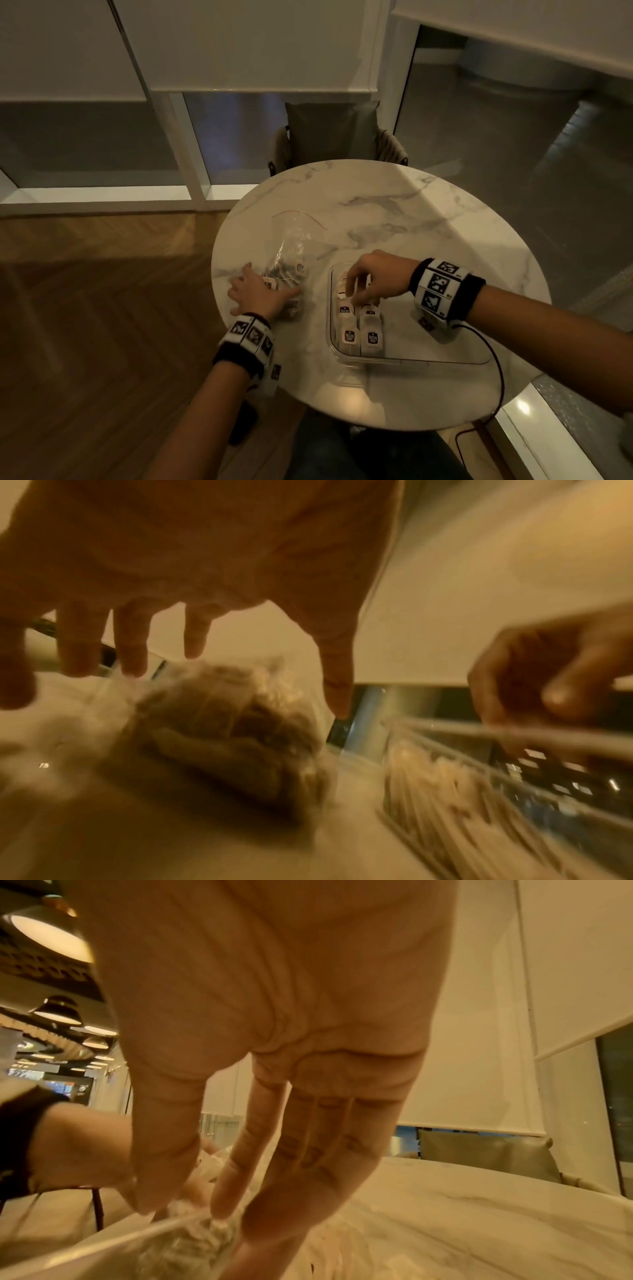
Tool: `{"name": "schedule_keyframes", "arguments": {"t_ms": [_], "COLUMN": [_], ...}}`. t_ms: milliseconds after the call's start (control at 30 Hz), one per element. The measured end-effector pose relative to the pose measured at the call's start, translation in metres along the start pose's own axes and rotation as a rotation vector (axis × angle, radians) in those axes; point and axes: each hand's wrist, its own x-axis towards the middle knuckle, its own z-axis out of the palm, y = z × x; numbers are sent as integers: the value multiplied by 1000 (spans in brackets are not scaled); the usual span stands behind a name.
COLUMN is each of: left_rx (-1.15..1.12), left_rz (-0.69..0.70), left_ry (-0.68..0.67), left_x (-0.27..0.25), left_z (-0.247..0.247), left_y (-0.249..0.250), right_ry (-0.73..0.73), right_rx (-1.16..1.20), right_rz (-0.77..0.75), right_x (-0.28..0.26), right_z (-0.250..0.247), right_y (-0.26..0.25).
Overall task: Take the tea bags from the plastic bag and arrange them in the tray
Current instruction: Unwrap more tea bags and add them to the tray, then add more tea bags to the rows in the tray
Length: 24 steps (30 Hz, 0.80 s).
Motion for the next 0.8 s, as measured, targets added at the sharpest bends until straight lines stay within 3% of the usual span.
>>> {"name": "schedule_keyframes", "arguments": {"t_ms": [100, 167, 433, 567, 800], "left_rx": [179, 246, -329, -536, -689], "left_rz": [24, 60, 154, 202, 472], "left_ry": [-97, -68, 138, 96, -69], "left_x": [4, 9, 16, 13, -14], "left_z": [18, 25, 4, -1, -20], "left_y": [6, 5, -20, -33, -27], "right_ry": [60, 96, 395, 477, 740], "right_rx": [51, 78, 103, 175, 233], "right_rz": [-4, 1, -89, -119, -291], "right_x": [3, 2, -19, -22, -22], "right_z": [-7, -11, -35, -41, -48], "right_y": [-3, -2, 4, 0, -17]}}
